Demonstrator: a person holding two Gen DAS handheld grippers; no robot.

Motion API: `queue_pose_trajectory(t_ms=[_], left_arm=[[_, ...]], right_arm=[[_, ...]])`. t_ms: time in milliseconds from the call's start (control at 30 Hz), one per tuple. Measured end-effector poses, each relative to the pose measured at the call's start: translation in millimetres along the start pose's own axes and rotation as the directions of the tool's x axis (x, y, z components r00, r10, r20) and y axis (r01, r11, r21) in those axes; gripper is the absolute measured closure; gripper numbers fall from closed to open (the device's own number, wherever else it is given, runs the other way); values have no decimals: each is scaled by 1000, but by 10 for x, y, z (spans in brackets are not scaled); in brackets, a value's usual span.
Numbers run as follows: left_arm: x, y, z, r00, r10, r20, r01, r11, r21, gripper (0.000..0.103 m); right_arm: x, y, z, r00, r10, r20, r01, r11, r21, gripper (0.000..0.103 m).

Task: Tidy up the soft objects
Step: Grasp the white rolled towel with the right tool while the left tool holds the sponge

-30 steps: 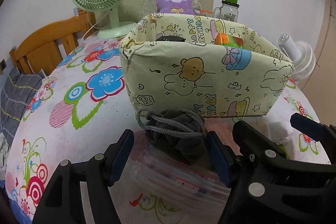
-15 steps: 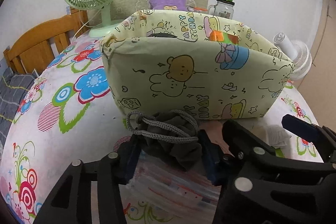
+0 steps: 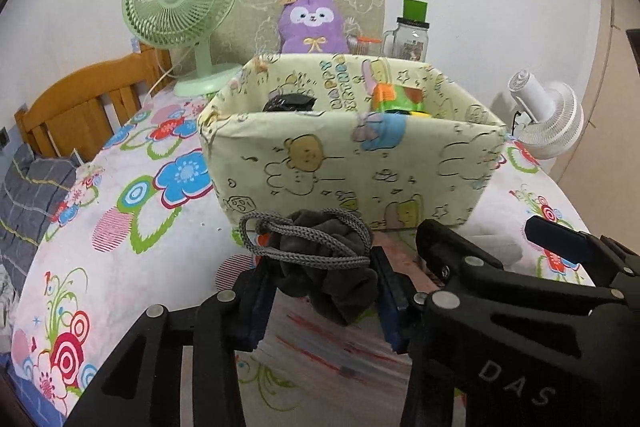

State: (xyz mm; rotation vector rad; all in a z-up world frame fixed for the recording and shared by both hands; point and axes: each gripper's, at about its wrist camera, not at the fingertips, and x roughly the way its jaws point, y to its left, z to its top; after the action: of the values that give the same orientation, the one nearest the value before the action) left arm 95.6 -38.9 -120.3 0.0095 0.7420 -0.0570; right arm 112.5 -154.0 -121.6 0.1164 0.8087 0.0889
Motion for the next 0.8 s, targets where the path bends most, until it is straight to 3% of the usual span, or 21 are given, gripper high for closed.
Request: queue_pose_trajectory(t_ms=[667,733,800], left_arm=[[178,-279,-70,997,-17,-71,23,996,82,59],[216,-268,-78,996,-20,-83,26,997,76,59],[271,-257,-96,994,-31,-104,38,997,71,60]], right_arm=[[345,-275,-77,994,-25,-110,28,999,32,5],[389,-259,-88,992,-28,-121,31,999,26,7],[395,-235,-105,993,-20,-113,23,999,29,20]])
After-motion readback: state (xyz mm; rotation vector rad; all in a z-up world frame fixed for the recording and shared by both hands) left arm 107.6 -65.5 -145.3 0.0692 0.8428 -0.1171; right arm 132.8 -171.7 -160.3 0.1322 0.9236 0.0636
